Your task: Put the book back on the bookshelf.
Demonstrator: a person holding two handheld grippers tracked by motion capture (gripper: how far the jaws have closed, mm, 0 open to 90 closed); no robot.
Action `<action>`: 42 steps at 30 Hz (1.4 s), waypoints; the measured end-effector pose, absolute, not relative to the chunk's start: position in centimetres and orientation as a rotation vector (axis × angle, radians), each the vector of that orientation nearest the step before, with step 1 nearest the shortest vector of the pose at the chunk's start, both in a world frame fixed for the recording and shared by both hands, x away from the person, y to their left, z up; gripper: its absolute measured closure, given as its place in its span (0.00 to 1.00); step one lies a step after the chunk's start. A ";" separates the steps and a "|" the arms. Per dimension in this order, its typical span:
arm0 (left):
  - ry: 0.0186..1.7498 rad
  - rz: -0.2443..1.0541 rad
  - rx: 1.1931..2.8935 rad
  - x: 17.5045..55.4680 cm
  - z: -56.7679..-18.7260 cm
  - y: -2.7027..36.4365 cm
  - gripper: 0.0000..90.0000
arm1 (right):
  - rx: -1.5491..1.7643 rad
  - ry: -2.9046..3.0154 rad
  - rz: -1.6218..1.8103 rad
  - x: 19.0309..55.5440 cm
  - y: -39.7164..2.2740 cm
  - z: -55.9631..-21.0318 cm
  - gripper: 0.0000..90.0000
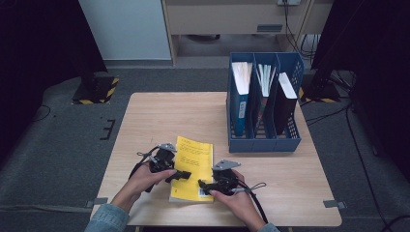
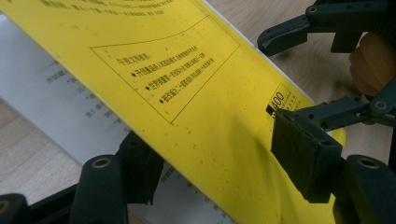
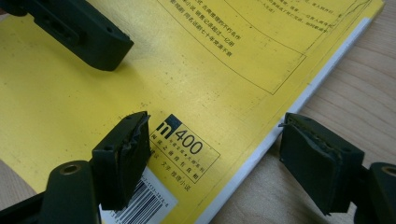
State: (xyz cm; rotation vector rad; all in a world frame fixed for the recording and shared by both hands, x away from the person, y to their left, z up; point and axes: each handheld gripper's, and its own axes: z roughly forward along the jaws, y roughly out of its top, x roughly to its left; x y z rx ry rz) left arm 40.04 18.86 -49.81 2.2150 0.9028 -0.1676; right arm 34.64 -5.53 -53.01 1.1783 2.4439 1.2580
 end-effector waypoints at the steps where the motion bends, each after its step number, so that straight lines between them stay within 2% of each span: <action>1: 0.908 -0.168 2.224 40.1 -49.8 18.7 0.38 | 1.179 2.446 1.258 34.7 -5.5 -53.0 0.27; 4: 0.923 -0.190 2.231 40.4 -49.4 18.4 0.31 | 1.182 2.444 1.259 34.7 -5.5 -53.0 0.26; 11: 0.942 -0.164 2.224 40.7 -49.2 18.4 0.30 | 1.176 2.458 1.256 34.8 -5.6 -53.0 0.26; 16: 0.951 -0.101 2.238 40.5 -49.2 18.9 0.55 | 1.169 2.467 1.251 35.0 -5.6 -53.0 0.24; 18: 0.950 -0.110 2.238 40.5 -49.4 19.0 0.59 | 1.169 2.472 1.241 35.0 -5.6 -53.0 0.24; 22: 0.943 -0.129 2.237 40.5 -49.5 18.9 0.59 | 1.160 2.483 1.232 35.2 -5.6 -53.0 0.22; 25: 0.909 -0.141 2.248 40.4 -49.7 18.7 0.50 | 1.180 2.501 1.237 35.4 -5.7 -53.0 0.21; 29: 0.912 -0.127 2.273 40.4 -49.6 18.3 0.48 | 1.182 2.498 1.241 35.5 -5.7 -53.1 0.20; 35: 0.930 -0.121 2.294 40.6 -49.3 18.2 0.57 | 1.174 2.513 1.225 35.6 -5.6 -53.0 0.19; 38: 0.916 -0.109 2.298 40.5 -49.1 18.4 0.66 | 1.161 2.523 1.224 35.7 -5.6 -53.0 0.18; 42: 0.901 -0.094 2.305 40.4 -48.9 18.4 0.73 | 1.145 2.545 1.207 35.9 -5.6 -53.0 0.15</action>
